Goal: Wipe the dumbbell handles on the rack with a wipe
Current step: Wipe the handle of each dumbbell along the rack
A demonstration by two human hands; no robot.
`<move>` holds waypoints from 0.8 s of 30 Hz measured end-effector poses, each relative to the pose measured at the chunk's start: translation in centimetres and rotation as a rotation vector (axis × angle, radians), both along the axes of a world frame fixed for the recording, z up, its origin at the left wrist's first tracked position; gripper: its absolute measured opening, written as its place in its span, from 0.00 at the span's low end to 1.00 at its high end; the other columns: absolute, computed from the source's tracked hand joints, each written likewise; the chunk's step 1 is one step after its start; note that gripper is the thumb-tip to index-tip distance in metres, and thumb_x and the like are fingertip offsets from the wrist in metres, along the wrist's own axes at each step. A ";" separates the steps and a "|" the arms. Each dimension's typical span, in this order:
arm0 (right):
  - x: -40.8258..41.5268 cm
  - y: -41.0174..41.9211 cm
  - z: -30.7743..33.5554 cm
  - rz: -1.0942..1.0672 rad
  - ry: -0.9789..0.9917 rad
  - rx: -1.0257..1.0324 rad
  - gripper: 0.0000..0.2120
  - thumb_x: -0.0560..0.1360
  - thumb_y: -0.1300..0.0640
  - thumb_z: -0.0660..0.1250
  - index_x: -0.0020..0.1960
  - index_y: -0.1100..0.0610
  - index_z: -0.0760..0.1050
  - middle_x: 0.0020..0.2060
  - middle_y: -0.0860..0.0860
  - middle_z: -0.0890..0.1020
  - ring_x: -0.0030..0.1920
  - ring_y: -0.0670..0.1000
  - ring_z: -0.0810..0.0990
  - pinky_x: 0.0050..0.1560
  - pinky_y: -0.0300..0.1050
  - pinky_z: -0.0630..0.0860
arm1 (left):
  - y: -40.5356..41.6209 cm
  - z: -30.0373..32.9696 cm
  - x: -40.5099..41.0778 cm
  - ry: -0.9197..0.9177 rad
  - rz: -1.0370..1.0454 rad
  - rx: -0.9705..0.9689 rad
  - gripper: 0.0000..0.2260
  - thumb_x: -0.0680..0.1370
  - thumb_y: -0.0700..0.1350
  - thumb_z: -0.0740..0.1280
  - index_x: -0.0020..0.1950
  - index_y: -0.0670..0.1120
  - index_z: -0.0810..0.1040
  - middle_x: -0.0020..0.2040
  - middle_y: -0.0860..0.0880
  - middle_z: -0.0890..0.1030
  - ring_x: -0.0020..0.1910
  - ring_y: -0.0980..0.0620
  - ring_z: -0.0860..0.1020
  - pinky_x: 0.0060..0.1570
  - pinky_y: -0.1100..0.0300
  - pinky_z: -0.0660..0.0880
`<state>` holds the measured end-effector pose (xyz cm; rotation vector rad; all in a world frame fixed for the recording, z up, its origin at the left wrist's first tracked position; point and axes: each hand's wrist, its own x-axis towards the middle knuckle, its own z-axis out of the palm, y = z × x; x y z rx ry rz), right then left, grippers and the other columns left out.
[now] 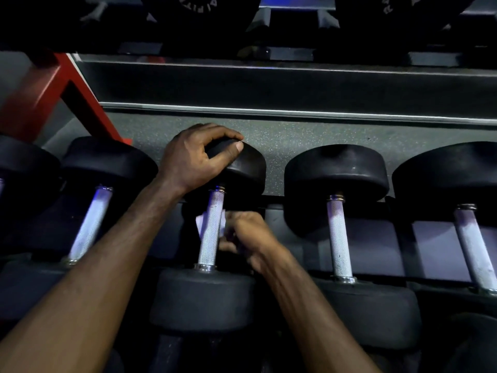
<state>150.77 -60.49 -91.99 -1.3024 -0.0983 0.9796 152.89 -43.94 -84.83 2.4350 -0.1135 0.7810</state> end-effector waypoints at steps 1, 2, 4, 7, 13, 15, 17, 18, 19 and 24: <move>0.8 0.5 0.6 -0.076 0.005 0.008 0.18 0.72 0.76 0.55 0.44 0.64 0.81 0.32 0.49 0.85 0.31 0.47 0.80 0.34 0.43 0.76 | 0.0 0.1 0.0 0.001 -0.004 -0.003 0.12 0.82 0.57 0.70 0.60 0.54 0.87 0.58 0.59 0.86 0.60 0.57 0.83 0.62 0.46 0.79; 1.4 0.9 0.8 -0.141 0.017 0.007 0.18 0.74 0.76 0.55 0.41 0.61 0.80 0.30 0.50 0.83 0.30 0.47 0.79 0.35 0.44 0.77 | 0.1 0.1 0.0 0.000 -0.002 -0.005 0.12 0.82 0.57 0.70 0.60 0.54 0.87 0.58 0.59 0.86 0.60 0.57 0.83 0.62 0.47 0.79; 1.1 0.3 0.8 -0.137 -0.020 -0.040 0.15 0.77 0.71 0.59 0.40 0.63 0.81 0.31 0.53 0.82 0.28 0.45 0.76 0.36 0.43 0.78 | 0.1 0.2 0.0 -0.003 0.004 -0.006 0.12 0.81 0.57 0.70 0.60 0.54 0.87 0.57 0.59 0.86 0.60 0.57 0.83 0.62 0.47 0.79; -1.4 -1.8 -0.6 0.023 -0.072 -0.107 0.11 0.79 0.67 0.62 0.50 0.67 0.84 0.39 0.58 0.82 0.32 0.46 0.77 0.38 0.42 0.81 | -0.1 0.1 -0.1 -0.024 0.012 0.002 0.11 0.81 0.55 0.71 0.59 0.53 0.87 0.56 0.58 0.87 0.59 0.58 0.84 0.62 0.49 0.79; 0.9 0.7 0.4 -0.250 -0.019 0.022 0.18 0.75 0.75 0.56 0.45 0.63 0.83 0.35 0.57 0.86 0.29 0.48 0.81 0.25 0.36 0.75 | -0.1 0.1 -0.1 -0.020 0.009 -0.001 0.12 0.81 0.56 0.70 0.59 0.53 0.87 0.56 0.58 0.87 0.59 0.57 0.84 0.62 0.48 0.79; -0.3 -0.2 -0.1 -0.186 -0.025 -0.005 0.14 0.76 0.72 0.60 0.48 0.65 0.85 0.41 0.63 0.87 0.33 0.50 0.80 0.28 0.38 0.78 | -0.1 0.0 -0.1 -0.019 0.015 -0.001 0.12 0.81 0.56 0.70 0.59 0.53 0.87 0.57 0.58 0.87 0.59 0.57 0.84 0.62 0.48 0.79; -2.1 -1.7 -0.7 -0.055 0.003 -0.022 0.12 0.76 0.70 0.64 0.49 0.64 0.86 0.43 0.63 0.87 0.35 0.50 0.79 0.36 0.43 0.83 | -0.1 -0.1 -0.1 -0.020 0.025 0.005 0.12 0.81 0.57 0.70 0.59 0.54 0.87 0.56 0.59 0.86 0.59 0.57 0.83 0.62 0.48 0.79; -2.0 -1.9 -1.0 -0.049 0.014 -0.020 0.11 0.75 0.71 0.64 0.48 0.63 0.86 0.40 0.60 0.86 0.33 0.49 0.79 0.38 0.44 0.83 | -0.1 -0.1 -0.1 -0.019 0.028 0.006 0.12 0.81 0.57 0.70 0.59 0.55 0.87 0.56 0.59 0.86 0.59 0.58 0.83 0.62 0.48 0.79; -1.5 -1.5 -0.9 -0.084 0.015 0.002 0.10 0.75 0.71 0.65 0.46 0.63 0.85 0.38 0.59 0.85 0.32 0.48 0.79 0.38 0.44 0.83 | -0.1 -0.1 -0.2 -0.013 0.028 0.005 0.11 0.81 0.57 0.70 0.59 0.55 0.87 0.56 0.59 0.86 0.59 0.58 0.83 0.62 0.48 0.79; 0.7 0.4 0.1 -0.243 0.018 0.035 0.07 0.78 0.70 0.66 0.49 0.63 0.82 0.30 0.53 0.81 0.22 0.41 0.73 0.27 0.38 0.77 | -0.1 0.2 -0.1 -0.008 0.020 0.001 0.12 0.81 0.57 0.70 0.59 0.54 0.87 0.56 0.59 0.86 0.59 0.57 0.83 0.62 0.47 0.79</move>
